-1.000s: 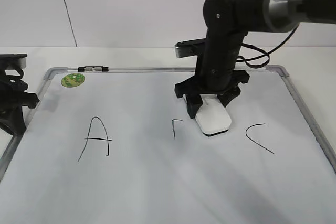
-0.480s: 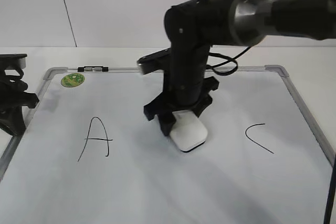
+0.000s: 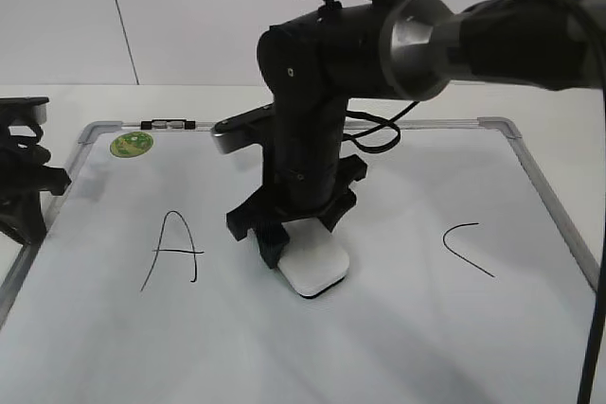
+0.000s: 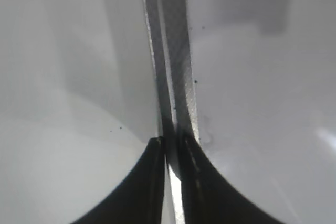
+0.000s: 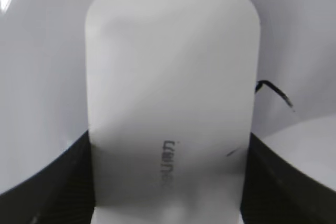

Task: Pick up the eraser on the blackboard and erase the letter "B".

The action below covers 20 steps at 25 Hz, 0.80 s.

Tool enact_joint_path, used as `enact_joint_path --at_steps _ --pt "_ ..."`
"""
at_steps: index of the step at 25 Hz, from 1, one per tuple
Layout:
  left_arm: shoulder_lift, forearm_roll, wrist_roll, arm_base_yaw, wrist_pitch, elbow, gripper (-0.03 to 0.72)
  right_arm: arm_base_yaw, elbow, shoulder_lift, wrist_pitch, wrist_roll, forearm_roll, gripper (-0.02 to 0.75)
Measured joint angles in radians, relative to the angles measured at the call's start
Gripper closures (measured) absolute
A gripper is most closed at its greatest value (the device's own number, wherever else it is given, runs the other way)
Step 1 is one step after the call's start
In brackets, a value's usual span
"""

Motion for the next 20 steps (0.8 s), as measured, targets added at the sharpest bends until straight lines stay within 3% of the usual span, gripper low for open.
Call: enact_joint_path --at_steps 4,12,20 --pt "0.0 -0.002 0.0 0.0 0.0 0.0 0.631 -0.068 0.0 0.002 0.006 0.022 0.035 0.218" --pt "0.0 -0.004 0.0 0.0 0.0 0.0 0.631 -0.245 0.0 0.002 0.017 0.048 -0.001 0.218" --pt "0.0 -0.004 0.0 0.0 0.0 0.0 0.63 -0.238 -0.001 0.002 0.022 0.038 0.016 0.218"
